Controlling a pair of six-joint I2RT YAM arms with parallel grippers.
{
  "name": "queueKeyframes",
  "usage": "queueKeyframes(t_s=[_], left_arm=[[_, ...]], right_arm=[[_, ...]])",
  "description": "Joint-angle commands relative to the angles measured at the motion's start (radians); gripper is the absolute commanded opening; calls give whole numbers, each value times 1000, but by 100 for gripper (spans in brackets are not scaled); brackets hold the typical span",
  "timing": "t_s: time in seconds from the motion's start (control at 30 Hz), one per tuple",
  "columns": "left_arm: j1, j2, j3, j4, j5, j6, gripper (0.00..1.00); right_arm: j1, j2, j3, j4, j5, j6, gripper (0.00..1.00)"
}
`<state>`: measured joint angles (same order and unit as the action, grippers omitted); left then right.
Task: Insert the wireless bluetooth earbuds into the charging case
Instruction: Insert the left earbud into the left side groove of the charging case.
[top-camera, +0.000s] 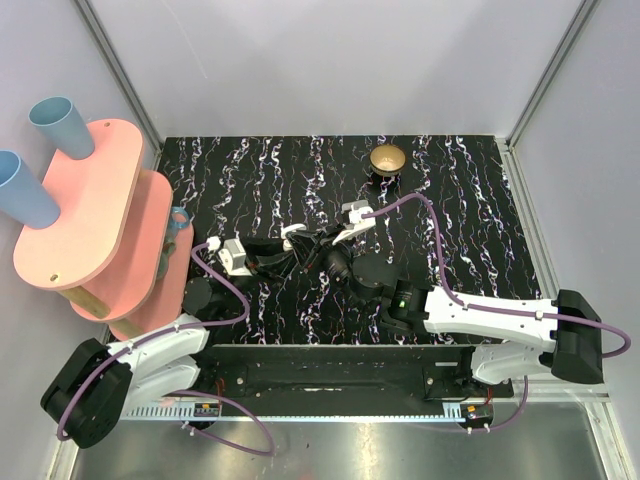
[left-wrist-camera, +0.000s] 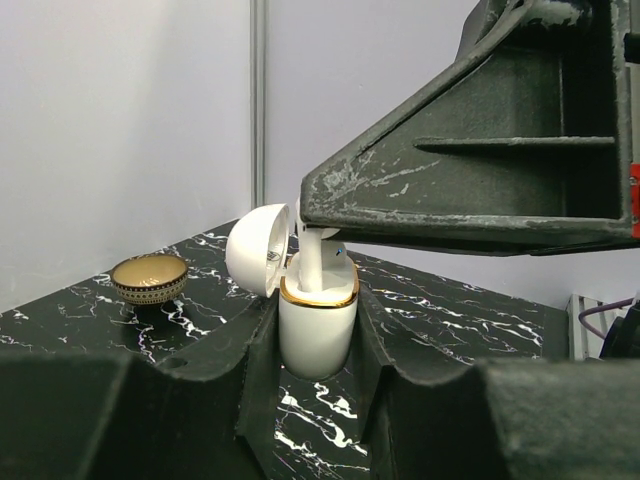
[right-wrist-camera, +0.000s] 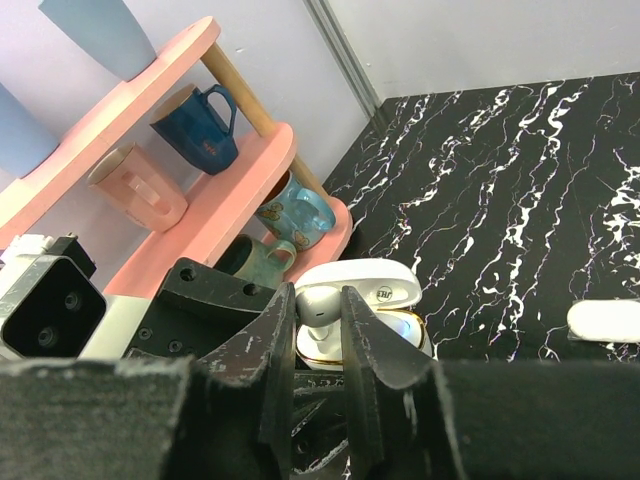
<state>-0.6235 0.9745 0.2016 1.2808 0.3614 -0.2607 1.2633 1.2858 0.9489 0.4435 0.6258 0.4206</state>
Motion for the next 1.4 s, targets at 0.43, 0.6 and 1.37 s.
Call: queueKeyframes(t_s=[0.43,0.6,1.37], left_arm=[[-18,-51,9,384,-82,40,0],[-16,-69,-1,385,-93,44,0],[-18,-62,5,384,-76,37,0]], right_arm=[[16,7,1,-52,45,60,0],[18,9,-9,-71,49,72,0],[19,-19,21,-106,80,73,35]])
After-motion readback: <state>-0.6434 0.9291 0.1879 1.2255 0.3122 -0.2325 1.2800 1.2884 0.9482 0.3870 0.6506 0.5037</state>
